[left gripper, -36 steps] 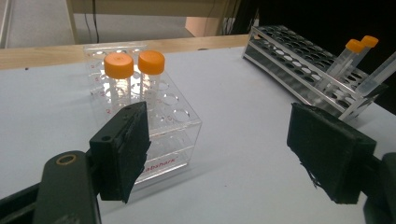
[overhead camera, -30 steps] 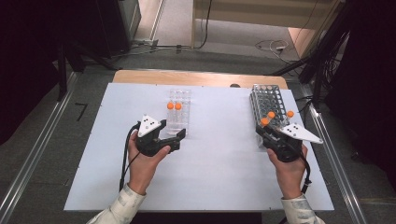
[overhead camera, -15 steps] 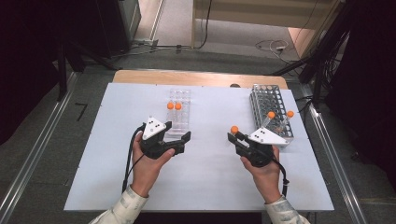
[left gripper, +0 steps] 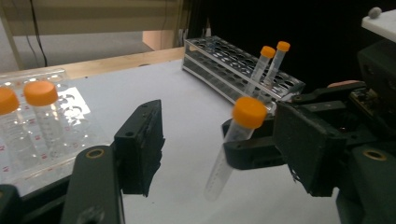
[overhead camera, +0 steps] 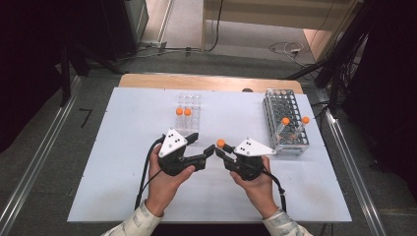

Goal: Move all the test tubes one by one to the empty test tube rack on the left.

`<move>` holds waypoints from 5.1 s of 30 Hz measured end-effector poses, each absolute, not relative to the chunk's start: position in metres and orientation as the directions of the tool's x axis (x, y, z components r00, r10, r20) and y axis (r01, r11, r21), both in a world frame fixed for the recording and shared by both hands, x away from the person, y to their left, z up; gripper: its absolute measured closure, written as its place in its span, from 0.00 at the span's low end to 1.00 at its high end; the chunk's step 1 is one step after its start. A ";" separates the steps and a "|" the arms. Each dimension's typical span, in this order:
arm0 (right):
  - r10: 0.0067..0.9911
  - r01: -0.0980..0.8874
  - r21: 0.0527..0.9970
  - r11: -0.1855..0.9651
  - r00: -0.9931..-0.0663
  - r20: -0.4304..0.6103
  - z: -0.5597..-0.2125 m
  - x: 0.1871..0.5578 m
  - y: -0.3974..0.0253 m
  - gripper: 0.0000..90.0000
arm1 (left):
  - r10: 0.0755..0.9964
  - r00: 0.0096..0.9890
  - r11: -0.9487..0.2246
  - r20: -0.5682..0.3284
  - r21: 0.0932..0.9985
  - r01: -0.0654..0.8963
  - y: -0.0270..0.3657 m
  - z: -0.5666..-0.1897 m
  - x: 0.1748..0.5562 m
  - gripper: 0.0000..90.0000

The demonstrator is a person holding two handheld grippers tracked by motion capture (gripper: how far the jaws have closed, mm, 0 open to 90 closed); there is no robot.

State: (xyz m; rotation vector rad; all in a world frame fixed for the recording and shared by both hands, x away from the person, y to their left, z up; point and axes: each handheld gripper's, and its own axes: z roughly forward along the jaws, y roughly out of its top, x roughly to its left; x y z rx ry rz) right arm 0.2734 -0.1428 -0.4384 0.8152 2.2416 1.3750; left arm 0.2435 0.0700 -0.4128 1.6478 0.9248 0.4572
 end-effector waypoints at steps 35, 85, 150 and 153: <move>0.608 0.271 0.894 0.358 -0.794 -0.003 -0.440 0.266 -0.122 0.76 | 0.759 0.639 -0.116 -0.121 0.942 0.316 0.064 -0.422 0.245 0.78; 0.668 0.369 0.869 0.329 -0.741 0.062 -0.448 0.276 -0.166 0.30 | 0.872 0.461 0.020 -0.166 0.952 0.306 0.102 -0.381 0.322 0.78; 0.695 0.372 0.872 0.317 -0.717 0.053 -0.445 0.278 -0.178 0.31 | 0.852 0.483 0.017 -0.202 0.933 0.360 0.098 -0.413 0.295 0.35; 0.710 0.374 0.876 0.305 -0.702 0.053 -0.443 0.280 -0.186 0.31 | 0.853 0.479 0.021 -0.208 0.930 0.367 0.102 -0.416 0.287 0.28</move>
